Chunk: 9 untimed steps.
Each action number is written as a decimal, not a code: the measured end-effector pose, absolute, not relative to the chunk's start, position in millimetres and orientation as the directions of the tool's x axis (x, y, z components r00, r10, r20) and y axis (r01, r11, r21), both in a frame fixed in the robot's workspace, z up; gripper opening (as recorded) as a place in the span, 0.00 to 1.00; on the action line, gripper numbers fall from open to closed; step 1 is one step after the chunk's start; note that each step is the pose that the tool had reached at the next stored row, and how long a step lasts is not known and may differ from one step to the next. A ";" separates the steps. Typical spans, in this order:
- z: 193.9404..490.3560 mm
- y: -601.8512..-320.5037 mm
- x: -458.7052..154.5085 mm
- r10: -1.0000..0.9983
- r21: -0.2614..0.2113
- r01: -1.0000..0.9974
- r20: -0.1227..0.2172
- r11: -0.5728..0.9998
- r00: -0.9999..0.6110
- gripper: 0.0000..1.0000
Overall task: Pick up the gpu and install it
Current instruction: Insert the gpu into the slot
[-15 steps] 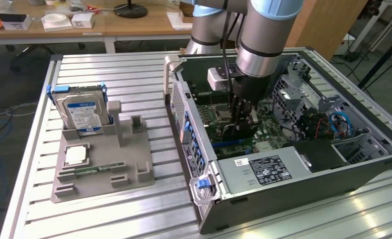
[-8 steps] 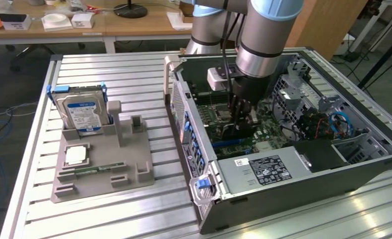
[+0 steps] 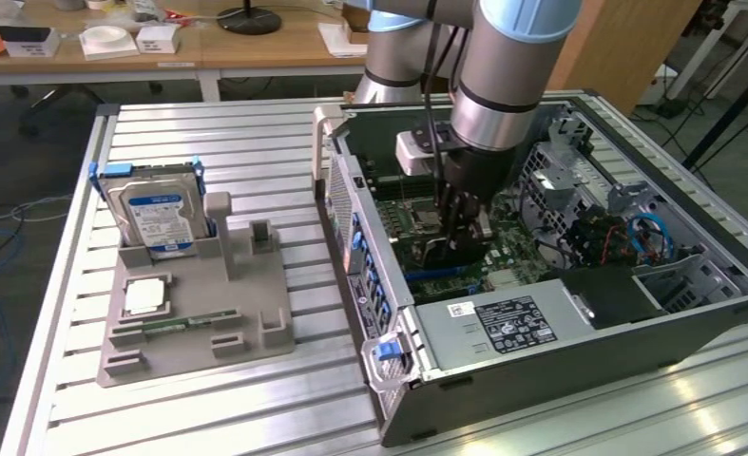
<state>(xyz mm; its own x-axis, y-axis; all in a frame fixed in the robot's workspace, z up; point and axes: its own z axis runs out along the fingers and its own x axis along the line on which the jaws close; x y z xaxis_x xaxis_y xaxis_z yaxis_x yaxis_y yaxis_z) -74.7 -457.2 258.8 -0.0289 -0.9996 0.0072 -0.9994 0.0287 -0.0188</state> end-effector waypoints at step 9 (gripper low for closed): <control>255.6 -459.0 -74.8 -1.000 -0.019 -0.999 0.008 0.029 -0.029 0.26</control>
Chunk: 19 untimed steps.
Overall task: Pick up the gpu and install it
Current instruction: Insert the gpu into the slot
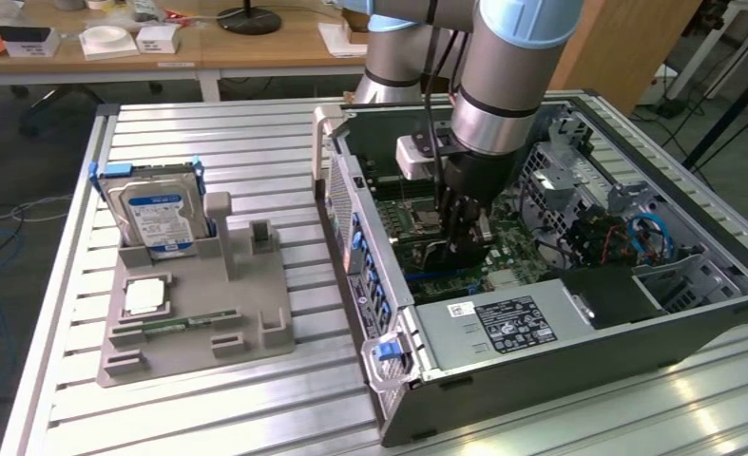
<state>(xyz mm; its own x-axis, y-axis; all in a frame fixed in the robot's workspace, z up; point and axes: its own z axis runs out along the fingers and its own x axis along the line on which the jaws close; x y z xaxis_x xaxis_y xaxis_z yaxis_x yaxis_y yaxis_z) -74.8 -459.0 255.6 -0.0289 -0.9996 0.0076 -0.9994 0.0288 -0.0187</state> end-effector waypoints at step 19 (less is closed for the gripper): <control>251.9 -457.2 -76.1 -1.000 -0.018 -0.999 0.008 0.029 -0.029 0.26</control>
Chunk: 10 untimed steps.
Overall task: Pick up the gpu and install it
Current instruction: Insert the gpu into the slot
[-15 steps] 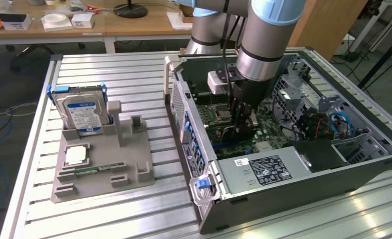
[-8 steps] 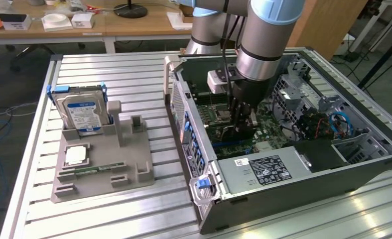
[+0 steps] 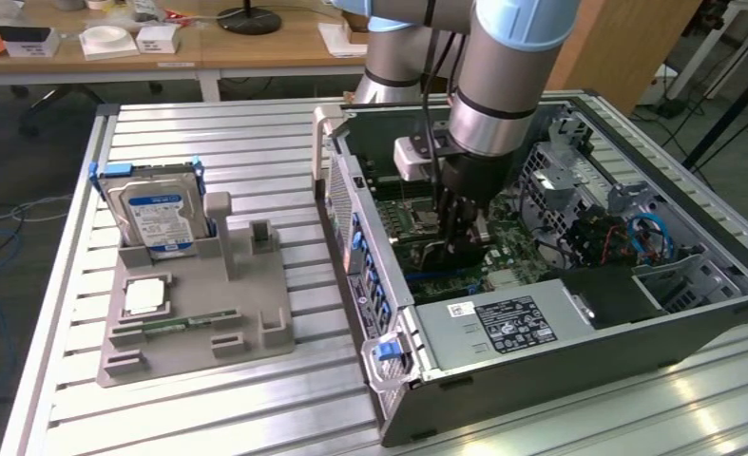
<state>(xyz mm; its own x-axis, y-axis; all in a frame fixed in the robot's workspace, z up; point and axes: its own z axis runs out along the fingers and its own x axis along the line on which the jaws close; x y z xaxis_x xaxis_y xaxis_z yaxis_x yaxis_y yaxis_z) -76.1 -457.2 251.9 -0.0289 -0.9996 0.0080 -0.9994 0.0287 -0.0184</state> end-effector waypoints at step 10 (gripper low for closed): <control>251.6 -456.8 -76.1 -1.000 -0.019 -0.999 0.007 0.029 -0.029 0.26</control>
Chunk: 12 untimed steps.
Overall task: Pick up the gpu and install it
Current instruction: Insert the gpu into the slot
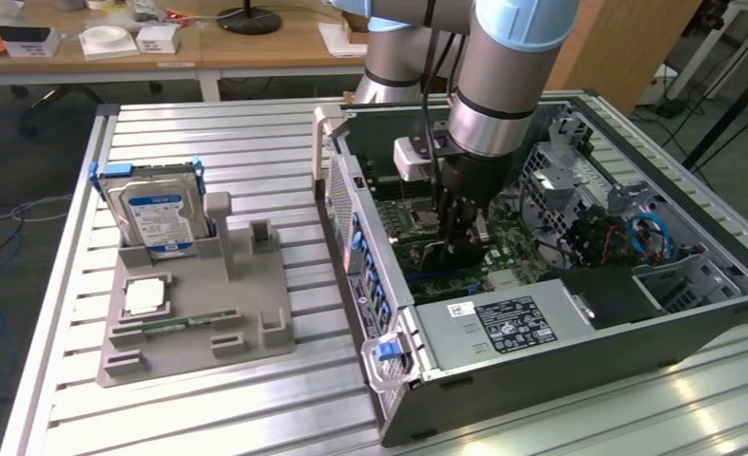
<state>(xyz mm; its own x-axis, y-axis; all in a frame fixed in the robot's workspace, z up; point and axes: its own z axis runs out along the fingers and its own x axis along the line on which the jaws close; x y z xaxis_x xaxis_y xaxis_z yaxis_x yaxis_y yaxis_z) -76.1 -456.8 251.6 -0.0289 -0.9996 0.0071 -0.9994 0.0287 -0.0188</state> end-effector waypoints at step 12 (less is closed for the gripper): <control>252.2 -453.3 -76.1 -1.000 -0.019 -0.999 0.008 0.029 -0.029 0.26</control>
<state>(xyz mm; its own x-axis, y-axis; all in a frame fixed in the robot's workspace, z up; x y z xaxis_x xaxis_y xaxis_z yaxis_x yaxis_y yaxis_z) -76.1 -453.3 252.2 -0.0291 -0.9995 0.0081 -0.9994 0.0289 -0.0187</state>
